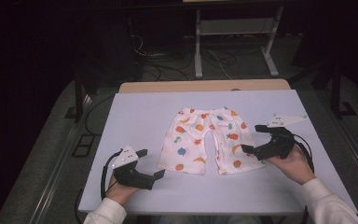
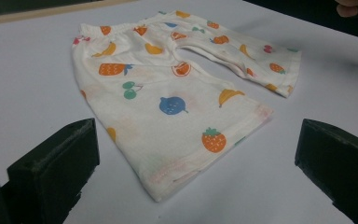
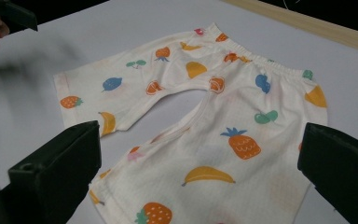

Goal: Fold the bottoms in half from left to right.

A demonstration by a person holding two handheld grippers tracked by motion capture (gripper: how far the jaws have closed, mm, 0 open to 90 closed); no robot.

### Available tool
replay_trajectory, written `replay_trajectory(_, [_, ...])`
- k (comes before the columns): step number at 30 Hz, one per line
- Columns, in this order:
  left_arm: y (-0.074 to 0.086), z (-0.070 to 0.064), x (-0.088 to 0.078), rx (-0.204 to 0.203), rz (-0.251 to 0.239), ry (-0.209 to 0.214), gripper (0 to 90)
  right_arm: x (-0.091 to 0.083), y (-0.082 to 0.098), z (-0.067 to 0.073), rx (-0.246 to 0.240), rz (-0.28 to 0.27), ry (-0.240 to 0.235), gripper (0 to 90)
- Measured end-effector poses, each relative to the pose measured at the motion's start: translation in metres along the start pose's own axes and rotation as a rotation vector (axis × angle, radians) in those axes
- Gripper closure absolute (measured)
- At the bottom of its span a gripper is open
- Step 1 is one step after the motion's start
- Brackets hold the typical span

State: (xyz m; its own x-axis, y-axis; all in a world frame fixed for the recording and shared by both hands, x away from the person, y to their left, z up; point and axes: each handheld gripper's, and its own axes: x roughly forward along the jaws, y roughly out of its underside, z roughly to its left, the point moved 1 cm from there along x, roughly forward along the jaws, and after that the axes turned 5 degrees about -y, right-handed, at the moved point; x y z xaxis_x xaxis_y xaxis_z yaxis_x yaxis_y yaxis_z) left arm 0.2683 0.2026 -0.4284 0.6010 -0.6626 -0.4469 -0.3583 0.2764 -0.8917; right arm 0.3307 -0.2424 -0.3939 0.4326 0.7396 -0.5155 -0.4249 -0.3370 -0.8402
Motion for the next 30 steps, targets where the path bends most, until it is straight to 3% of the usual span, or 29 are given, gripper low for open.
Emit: replay_trajectory(30, [0.000, 0.001, 0.001, -0.002, 0.002, 0.003, 0.0, 0.047, -0.045, -0.024, -0.004, 0.026, -0.006, 0.0])
